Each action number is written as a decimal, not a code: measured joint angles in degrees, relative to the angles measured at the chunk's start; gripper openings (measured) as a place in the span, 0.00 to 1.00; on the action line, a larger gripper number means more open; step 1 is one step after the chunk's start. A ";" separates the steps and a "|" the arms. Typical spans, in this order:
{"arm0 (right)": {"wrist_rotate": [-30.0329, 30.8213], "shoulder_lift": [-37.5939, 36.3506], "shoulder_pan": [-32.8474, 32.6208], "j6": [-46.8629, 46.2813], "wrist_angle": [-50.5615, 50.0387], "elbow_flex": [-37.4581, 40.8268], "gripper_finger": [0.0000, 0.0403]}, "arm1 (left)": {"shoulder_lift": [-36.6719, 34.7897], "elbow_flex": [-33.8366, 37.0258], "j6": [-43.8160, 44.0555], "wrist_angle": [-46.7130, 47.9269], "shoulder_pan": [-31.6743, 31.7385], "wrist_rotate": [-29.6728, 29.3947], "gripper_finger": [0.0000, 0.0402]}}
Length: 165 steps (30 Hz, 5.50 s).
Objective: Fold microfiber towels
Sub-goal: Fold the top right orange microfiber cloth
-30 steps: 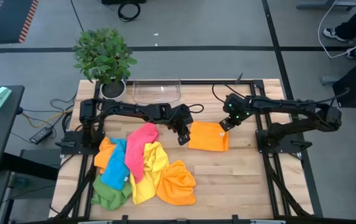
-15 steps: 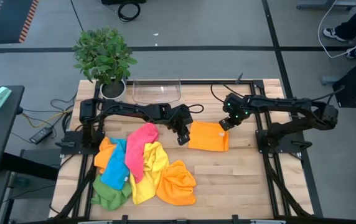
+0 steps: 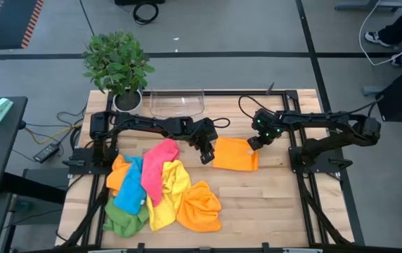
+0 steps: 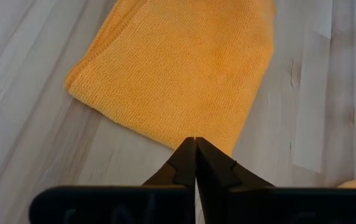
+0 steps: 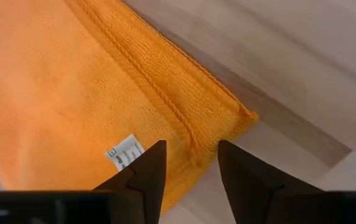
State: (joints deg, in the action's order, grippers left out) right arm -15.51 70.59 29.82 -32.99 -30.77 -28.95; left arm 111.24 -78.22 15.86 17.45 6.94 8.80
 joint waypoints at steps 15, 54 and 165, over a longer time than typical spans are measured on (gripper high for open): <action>0.11 -1.29 -1.90 -1.54 -0.17 -0.22 0.33 | 0.00 0.00 -0.02 0.02 0.00 0.00 0.02; 2.02 -1.31 -3.80 -3.99 1.13 1.20 0.33 | 0.00 0.00 -0.02 0.04 0.02 0.01 0.06; 8.85 -3.43 0.54 3.30 -15.14 -10.36 0.40 | 2.77 -0.09 4.21 -4.78 -0.91 -1.53 0.03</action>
State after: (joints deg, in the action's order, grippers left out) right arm -6.66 67.15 30.37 -29.68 -45.91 -39.30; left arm 114.01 -78.30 20.06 12.67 6.03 7.27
